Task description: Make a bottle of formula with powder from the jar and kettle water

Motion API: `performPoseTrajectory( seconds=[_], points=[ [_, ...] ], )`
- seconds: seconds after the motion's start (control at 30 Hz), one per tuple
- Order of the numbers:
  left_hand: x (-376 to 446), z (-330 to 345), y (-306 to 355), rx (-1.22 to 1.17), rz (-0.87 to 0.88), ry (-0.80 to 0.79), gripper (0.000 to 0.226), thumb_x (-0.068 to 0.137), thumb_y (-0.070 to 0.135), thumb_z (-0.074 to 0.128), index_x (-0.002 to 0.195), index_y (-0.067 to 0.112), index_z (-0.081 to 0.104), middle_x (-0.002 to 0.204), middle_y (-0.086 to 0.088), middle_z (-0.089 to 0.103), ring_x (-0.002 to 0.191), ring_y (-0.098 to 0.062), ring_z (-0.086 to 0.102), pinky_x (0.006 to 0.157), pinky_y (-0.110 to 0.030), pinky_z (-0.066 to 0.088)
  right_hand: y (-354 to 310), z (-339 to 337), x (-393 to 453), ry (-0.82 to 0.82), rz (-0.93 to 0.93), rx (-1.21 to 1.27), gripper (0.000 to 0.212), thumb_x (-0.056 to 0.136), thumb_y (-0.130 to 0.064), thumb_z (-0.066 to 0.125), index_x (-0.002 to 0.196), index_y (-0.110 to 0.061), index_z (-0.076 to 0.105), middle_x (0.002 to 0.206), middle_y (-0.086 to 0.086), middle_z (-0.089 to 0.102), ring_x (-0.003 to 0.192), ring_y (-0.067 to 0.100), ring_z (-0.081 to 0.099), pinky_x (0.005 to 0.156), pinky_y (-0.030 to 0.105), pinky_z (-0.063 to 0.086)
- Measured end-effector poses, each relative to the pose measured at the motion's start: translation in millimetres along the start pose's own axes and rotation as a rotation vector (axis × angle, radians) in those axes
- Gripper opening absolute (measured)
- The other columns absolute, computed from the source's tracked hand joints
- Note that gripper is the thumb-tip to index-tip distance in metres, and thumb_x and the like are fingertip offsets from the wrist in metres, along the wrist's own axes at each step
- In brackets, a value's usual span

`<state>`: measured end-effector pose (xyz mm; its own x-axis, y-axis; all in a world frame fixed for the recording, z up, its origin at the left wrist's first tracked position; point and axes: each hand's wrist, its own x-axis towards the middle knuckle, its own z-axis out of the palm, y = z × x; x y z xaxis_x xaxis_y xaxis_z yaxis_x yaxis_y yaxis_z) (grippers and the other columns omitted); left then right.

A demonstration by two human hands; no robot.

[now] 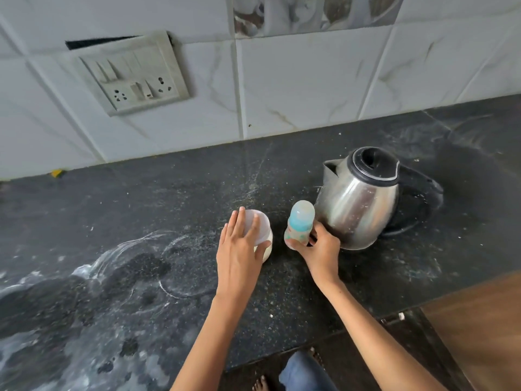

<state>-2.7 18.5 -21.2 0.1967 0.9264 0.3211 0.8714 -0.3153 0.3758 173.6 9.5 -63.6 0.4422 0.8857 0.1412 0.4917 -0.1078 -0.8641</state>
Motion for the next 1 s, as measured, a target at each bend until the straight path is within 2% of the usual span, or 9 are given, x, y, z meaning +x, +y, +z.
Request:
performPoseTrajectory(
  seconds=[0.2,0.33,0.43,0.63,0.8,0.9,1.0],
  points=[
    [6,-1,-7,-0.029,0.021,-0.006,0.054,0.08,0.02,0.076,0.131,0.016,0.057,0.146,-0.016,0.043,0.135,-0.034,0.04,0.103,-0.043,0.042,2,4,3,0.013,-0.028,-0.038,0.048,0.066,-0.02,0.089,0.106,-0.006,0.068,0.113,0.008,0.073,0.106,0.017,0.067,0.089,0.041,0.059],
    [5,-1,-9,-0.036,0.054,0.011,0.054,0.082,0.019,0.074,0.133,0.018,0.056,0.145,-0.015,0.045,0.135,-0.033,0.04,0.102,-0.043,0.042,3,4,2,0.003,-0.035,-0.017,0.051,0.067,-0.019,0.088,0.112,-0.007,0.067,0.118,0.007,0.071,0.106,0.009,0.061,0.092,0.036,0.057],
    [4,-2,-10,-0.054,0.082,0.018,0.053,0.082,0.016,0.072,0.132,0.017,0.057,0.145,-0.014,0.045,0.136,-0.031,0.039,0.103,-0.041,0.041,5,0,4,-0.038,-0.019,0.035,0.056,0.066,-0.017,0.089,0.116,-0.004,0.066,0.12,0.008,0.07,0.112,0.015,0.063,0.094,0.037,0.056],
    [4,-3,-12,-0.068,0.108,0.023,0.055,0.081,0.016,0.071,0.134,0.017,0.054,0.146,-0.014,0.043,0.138,-0.029,0.037,0.108,-0.041,0.037,11,-6,9,-0.135,0.006,0.099,0.061,0.067,-0.013,0.089,0.122,-0.005,0.064,0.122,0.008,0.069,0.114,0.016,0.063,0.096,0.033,0.055],
    [4,-4,-15,-0.076,0.115,-0.006,0.057,0.084,0.031,0.067,0.137,0.018,0.051,0.15,-0.013,0.038,0.14,-0.028,0.032,0.112,-0.041,0.033,9,-3,4,-0.119,-0.038,0.057,0.061,0.07,-0.01,0.086,0.125,-0.004,0.061,0.125,0.01,0.067,0.118,0.015,0.06,0.095,0.023,0.05],
    [1,-4,-15,-0.025,0.145,-0.011,0.06,0.091,0.046,0.048,0.142,0.014,0.043,0.157,-0.014,0.021,0.146,-0.025,0.014,0.117,-0.034,0.018,13,-2,-6,-0.083,-0.061,0.016,0.068,0.07,-0.016,0.087,0.131,-0.008,0.057,0.132,0.004,0.063,0.122,0.01,0.055,0.098,0.028,0.05],
    [-4,-11,-9,-0.031,0.152,0.052,0.056,0.097,0.035,0.045,0.146,0.009,0.033,0.16,-0.013,0.009,0.148,-0.025,0.004,0.118,-0.036,0.014,9,-11,-32,0.038,-0.088,-0.041,0.064,0.076,-0.02,0.083,0.133,-0.007,0.056,0.131,0.007,0.064,0.119,0.013,0.059,0.097,0.04,0.055]
  ],
)
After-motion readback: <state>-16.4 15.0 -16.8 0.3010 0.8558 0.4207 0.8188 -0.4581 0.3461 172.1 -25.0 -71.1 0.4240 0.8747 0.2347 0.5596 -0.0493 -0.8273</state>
